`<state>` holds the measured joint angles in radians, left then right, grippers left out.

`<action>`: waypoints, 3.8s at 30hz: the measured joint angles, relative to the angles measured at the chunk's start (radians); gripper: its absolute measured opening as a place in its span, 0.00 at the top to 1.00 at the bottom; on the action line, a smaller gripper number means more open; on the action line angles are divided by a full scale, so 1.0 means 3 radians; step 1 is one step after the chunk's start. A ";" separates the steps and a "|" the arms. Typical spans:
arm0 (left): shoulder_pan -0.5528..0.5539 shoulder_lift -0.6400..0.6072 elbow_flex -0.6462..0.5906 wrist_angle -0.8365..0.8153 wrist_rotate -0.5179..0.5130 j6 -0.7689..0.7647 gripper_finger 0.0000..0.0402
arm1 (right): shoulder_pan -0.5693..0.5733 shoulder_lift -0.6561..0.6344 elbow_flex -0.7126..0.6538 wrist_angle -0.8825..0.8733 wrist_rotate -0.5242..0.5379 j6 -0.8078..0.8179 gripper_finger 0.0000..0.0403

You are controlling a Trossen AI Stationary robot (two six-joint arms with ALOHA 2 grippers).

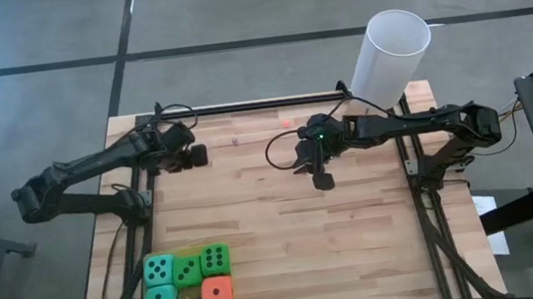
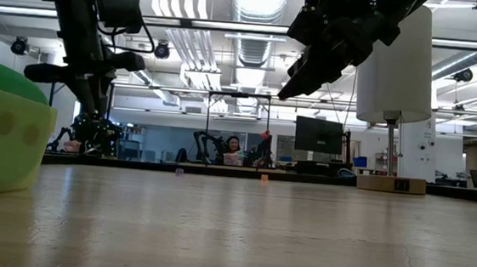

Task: Pick & Place Dice
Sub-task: Put the black dice into the yellow bin

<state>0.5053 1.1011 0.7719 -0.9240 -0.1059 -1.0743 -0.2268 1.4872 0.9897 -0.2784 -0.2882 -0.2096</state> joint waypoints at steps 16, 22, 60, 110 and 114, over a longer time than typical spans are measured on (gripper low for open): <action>0.0000 -0.0001 0.0000 -0.0081 0.0077 -0.0092 0.89 | 0.0000 0.0000 0.0000 0.0000 0.0000 -0.0001 0.77; 0.0000 -0.0001 0.0000 -0.0080 0.0104 -0.0177 0.89 | 0.0000 0.0000 0.0000 0.0000 0.0000 -0.0001 0.79; -0.0504 -0.0132 0.0000 -0.0688 0.2433 0.0781 0.89 | -0.0001 0.0000 0.0000 0.0017 0.0000 0.0000 0.81; -0.3112 -0.0122 -0.0360 0.1096 0.2525 -0.2301 0.89 | 0.0000 0.0000 0.0000 0.0024 0.0000 -0.0001 0.79; -0.3119 -0.0122 -0.0444 0.1214 0.2591 -0.2351 0.88 | -0.0001 0.0000 0.0000 0.0024 0.0000 -0.0001 0.78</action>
<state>-0.4305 1.0646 0.6388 -0.5599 0.6715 -1.7795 -0.2272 1.4872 0.9897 -0.2712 -0.2882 -0.2100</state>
